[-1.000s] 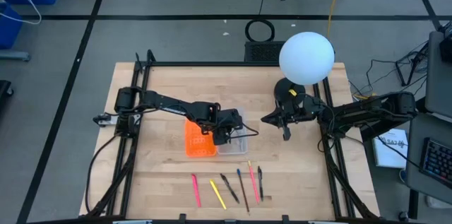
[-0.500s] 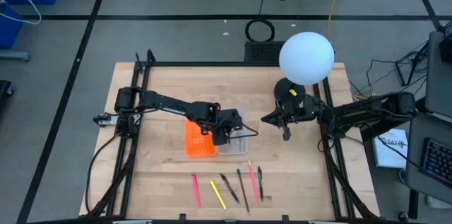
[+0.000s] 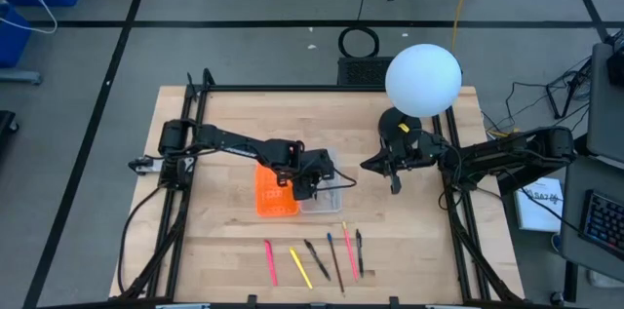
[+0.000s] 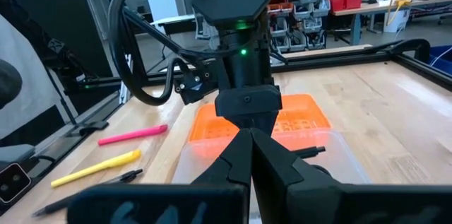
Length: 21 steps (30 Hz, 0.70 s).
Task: Pick & place school supplies into a supply box
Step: Put the black pen into the transparent supply box
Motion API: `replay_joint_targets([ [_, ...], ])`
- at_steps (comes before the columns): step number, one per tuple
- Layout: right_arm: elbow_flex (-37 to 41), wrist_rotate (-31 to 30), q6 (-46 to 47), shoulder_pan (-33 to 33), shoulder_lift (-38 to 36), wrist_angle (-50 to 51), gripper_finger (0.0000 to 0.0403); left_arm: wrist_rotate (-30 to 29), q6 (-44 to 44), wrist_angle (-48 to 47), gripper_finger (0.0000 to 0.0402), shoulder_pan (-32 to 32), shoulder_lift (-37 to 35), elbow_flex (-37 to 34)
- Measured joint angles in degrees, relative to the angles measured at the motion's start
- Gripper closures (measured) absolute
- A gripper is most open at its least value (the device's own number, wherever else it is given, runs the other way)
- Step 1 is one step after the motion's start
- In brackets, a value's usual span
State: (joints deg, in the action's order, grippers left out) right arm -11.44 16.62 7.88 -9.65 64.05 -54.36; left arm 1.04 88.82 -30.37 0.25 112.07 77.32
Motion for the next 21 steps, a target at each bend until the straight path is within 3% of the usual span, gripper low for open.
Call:
replay_joint_targets([
  [9,0.0,0.0,-0.6,0.0,0.0,-0.2,0.0403,3.4,-1.8,0.7,0.0374,0.4,0.0,-0.8],
  [21,0.0,0.0,-0.6,0.0,0.0,-0.2,0.0403,2.5,-2.0,4.2,0.0362,0.6,0.1,-4.8],
])
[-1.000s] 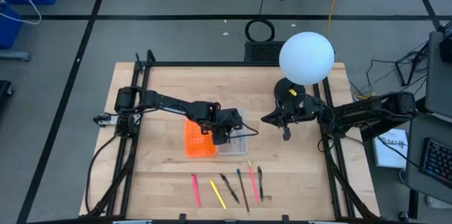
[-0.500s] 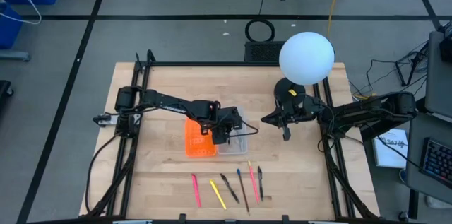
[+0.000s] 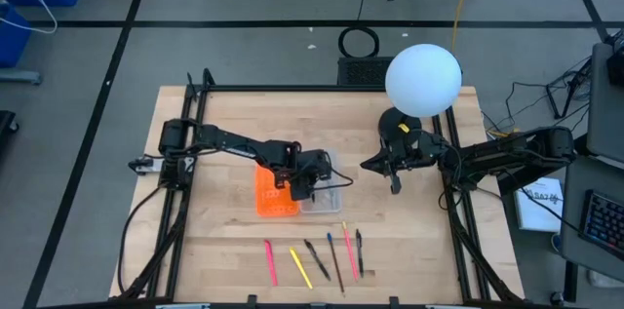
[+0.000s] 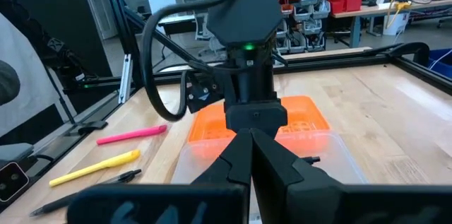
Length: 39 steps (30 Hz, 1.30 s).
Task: Pick & place school supplies into a supply box
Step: Put the black pen into the transparent supply box, then put the right transparent pen into the transparent supply box
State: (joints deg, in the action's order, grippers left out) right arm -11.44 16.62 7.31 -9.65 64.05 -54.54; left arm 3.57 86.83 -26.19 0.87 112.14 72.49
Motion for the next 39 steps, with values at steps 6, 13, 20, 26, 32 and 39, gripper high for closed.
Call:
replay_joint_targets([
  [6,0.0,0.0,0.6,0.0,0.0,0.4,0.0403,-1.7,-4.3,0.1,0.0352,0.0,0.0,-0.3],
  [13,0.0,0.0,1.0,0.0,0.0,1.2,0.0403,-2.9,-8.4,0.9,0.0303,-0.5,-0.2,-0.3],
  [20,0.0,0.0,1.1,0.0,0.0,2.1,0.0403,-11.0,-13.5,0.8,0.0274,-3.9,-0.7,3.3],
  [26,0.0,0.0,2.1,0.0,0.0,2.3,0.0403,-20.7,-19.6,-0.9,0.027,-10.6,-6.0,5.8],
  [32,0.0,0.0,2.5,0.7,0.2,3.1,0.0403,-29.3,-43.9,-4.8,0.027,-21.0,-17.6,8.1],
  [39,0.0,-0.3,1.8,1.5,0.3,0.5,0.0403,-25.2,-88.1,-15.8,0.027,-32.9,-32.6,5.3],
])
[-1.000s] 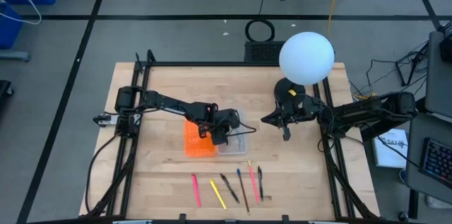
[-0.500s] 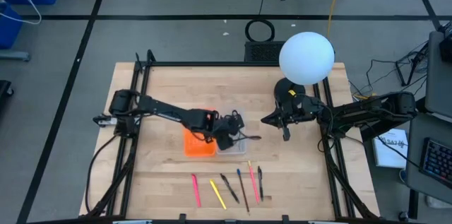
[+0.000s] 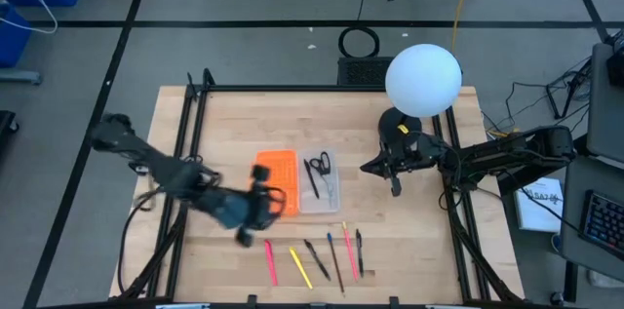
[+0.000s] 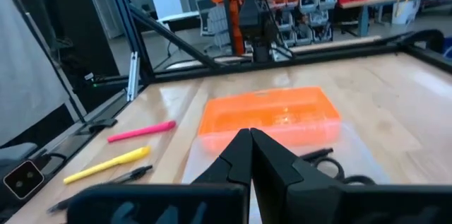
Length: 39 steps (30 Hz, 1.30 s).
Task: Pick & place school supplies into a supply box
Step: Put the right transparent pen into the transparent supply box
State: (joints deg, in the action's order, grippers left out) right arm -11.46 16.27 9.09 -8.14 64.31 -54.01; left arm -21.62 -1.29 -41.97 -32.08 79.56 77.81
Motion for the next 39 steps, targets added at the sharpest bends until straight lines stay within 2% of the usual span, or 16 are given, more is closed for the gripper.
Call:
replay_joint_targets([
  [3,0.0,0.0,-1.0,0.0,0.0,-1.1,0.0403,-0.8,-13.3,-1.4,0.027,-6.4,-4.4,-6.5],
  [6,0.0,-0.1,-1.2,0.0,0.0,-1.4,0.0403,-6.6,-21.1,4.1,0.027,-12.3,-8.0,-16.2],
  [12,0.0,-2.9,-0.8,0.0,0.0,-1.4,0.0403,-17.6,-21.3,26.2,0.027,-18.9,-9.1,-38.5],
  [18,0.0,-3.0,-0.2,0.0,0.0,-0.9,0.0403,-27.5,-21.0,48.7,0.027,-16.6,-9.1,-50.2],
  [22,0.0,-3.0,0.4,0.0,0.0,-0.1,0.0403,-28.0,-24.3,55.3,0.0271,-13.4,-9.1,-53.6],
  [26,0.0,-3.0,-0.2,0.0,0.0,-0.1,0.0403,-28.3,-18.6,57.4,0.03,-12.3,-9.1,-56.2],
  [28,0.0,-3.0,-0.2,0.0,0.0,-0.1,0.0403,-28.4,-13.7,64.0,0.0333,-12.3,-9.1,-59.2],
  [31,0.0,-3.0,-0.3,0.0,0.0,-0.1,0.0403,-26.6,-7.3,81.3,0.0386,-12.0,-9.1,-65.0],
  [34,0.0,-3.0,-0.3,0.0,0.0,-0.1,0.0403,-22.3,-5.4,92.4,0.0393,-11.1,-9.1,-71.3],
  [37,0.0,-2.8,0.8,0.0,0.0,0.2,0.0403,-23.1,-9.0,98.7,0.0397,-10.4,-9.1,-76.4],
  [39,0.0,-2.7,0.9,0.0,0.0,0.7,0.0403,-23.6,-9.6,101.2,0.0397,-9.7,-9.1,-77.3],
])
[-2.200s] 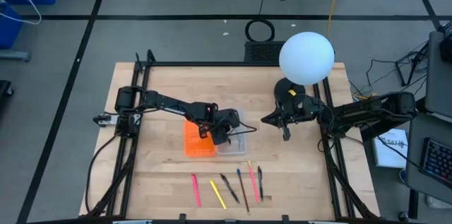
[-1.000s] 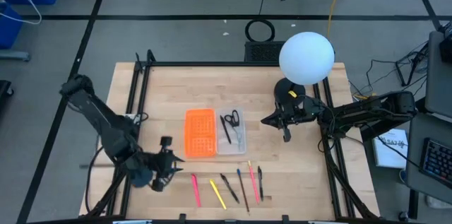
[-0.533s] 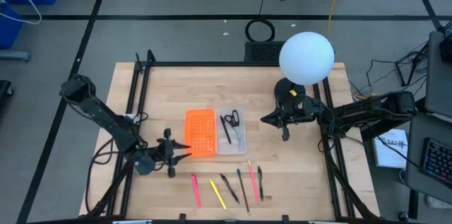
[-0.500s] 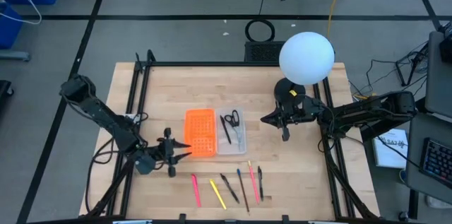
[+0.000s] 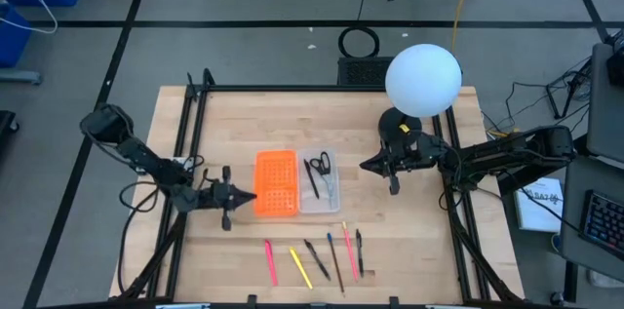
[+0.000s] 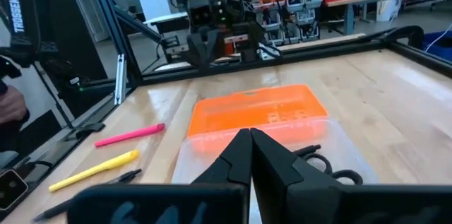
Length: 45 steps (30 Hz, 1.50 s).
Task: Pick & place school supplies into a supply box
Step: Put the right transparent pen into the transparent supply box
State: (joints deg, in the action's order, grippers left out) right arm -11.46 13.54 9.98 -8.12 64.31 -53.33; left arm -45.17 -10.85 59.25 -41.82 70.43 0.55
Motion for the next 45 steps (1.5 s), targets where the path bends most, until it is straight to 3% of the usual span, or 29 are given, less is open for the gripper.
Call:
replay_joint_targets([
  [5,0.0,0.0,-2.0,0.0,0.0,2.3,0.0403,6.2,6.4,0.9,0.0398,1.4,0.0,1.5],
  [10,0.0,-0.8,-2.5,0.0,0.0,1.7,0.0403,8.3,7.6,1.4,0.0398,3.1,0.0,2.3],
  [14,-2.6,-11.6,-5.1,3.1,-0.2,0.9,0.0403,15.1,9.9,1.4,0.0399,5.6,-0.4,4.0],
  [16,-8.2,-14.8,-7.1,6.5,-0.2,8.6,0.0403,16.4,11.2,1.5,0.0399,6.9,-1.3,5.4],
  [19,-21.5,-24.1,-7.6,12.5,0.9,31.1,0.0403,16.2,13.2,1.5,0.0399,8.4,-2.9,7.1],
  [23,-38.7,-40.8,-0.9,21.3,6.7,59.1,0.0403,14.0,13.7,1.5,0.0382,9.5,-5.0,8.3],
  [26,-48.8,-44.7,6.6,26.8,12.0,70.7,0.0403,13.4,13.6,1.1,0.0368,9.7,-6.4,8.4],
  [31,-62.2,-44.7,19.6,34.0,22.5,79.5,0.0403,13.9,10.6,-0.5,0.0362,9.1,-6.5,8.3],
  [34,-68.6,-40.5,28.0,36.2,29.4,82.8,0.0403,14.1,8.5,-1.7,0.0364,8.6,-6.5,8.3],
  [40,-79.4,-28.5,45.4,36.5,44.3,96.3,0.0403,14.1,6.6,-1.8,0.0367,8.3,-6.6,8.3],
  [45,-81.7,-26.9,51.6,35.0,49.5,103.4,0.0403,14.1,7.5,-2.1,0.0366,8.3,-6.6,8.3],
])
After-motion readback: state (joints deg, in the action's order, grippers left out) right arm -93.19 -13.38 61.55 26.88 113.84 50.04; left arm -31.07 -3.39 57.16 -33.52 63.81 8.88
